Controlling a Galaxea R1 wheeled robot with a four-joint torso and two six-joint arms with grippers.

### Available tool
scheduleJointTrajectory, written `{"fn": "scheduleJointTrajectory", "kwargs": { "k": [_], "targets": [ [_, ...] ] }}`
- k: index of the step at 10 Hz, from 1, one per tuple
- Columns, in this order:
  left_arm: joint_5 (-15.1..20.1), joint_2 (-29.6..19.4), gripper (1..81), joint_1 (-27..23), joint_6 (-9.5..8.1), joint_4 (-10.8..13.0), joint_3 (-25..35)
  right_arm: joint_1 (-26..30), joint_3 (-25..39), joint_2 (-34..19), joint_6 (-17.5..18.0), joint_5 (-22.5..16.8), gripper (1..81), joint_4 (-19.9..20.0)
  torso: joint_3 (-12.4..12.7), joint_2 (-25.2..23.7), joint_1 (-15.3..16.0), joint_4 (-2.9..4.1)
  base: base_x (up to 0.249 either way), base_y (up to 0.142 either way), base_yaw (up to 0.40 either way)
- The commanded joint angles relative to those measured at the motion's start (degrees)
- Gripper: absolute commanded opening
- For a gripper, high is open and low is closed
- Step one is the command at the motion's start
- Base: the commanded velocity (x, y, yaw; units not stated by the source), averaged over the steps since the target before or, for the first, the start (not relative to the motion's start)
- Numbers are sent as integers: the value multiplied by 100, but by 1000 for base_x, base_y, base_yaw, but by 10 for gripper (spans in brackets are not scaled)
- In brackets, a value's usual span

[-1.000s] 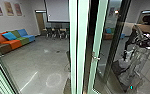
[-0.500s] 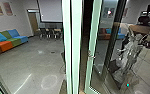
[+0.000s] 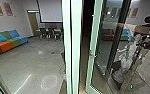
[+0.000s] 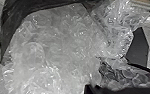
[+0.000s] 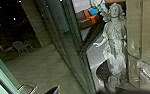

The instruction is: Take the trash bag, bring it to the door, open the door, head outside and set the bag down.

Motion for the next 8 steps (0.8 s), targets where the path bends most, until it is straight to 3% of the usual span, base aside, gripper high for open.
{"fn": "scheduleJointTrajectory", "kwargs": {
  "k": [1, 2, 5, 6, 7, 8],
  "targets": [
    [346, 0, 10, -254, 5, -77, -16, 738, -1126, 479, -601, 455, 811, -692, 0, 0, 0, 0, 0, 0, 0],
    [382, -9, 10, -254, 5, -103, -16, 712, -1250, 603, -663, 464, 811, -692, 2, 0, -2, -179, 0, 0, 0],
    [382, 0, 10, -246, 5, -112, -16, 588, -1276, 639, -672, 578, 811, -649, 2, 0, -4, -376, 0, 0, 0],
    [382, -9, 10, -237, 5, -112, -16, 580, -1276, 647, -663, 587, 811, -649, 2, 0, -2, -269, 0, 0, 0],
    [382, -9, 10, -228, 5, -112, -16, 580, -1312, 647, -672, 587, 811, -666, 0, 2, 0, -332, 0, 0, 0],
    [382, -9, 10, -228, 5, -112, -16, 580, -1373, 639, -672, 630, 811, -684, 0, 2, 0, -337, 0, 0, 0]
  ]
}}
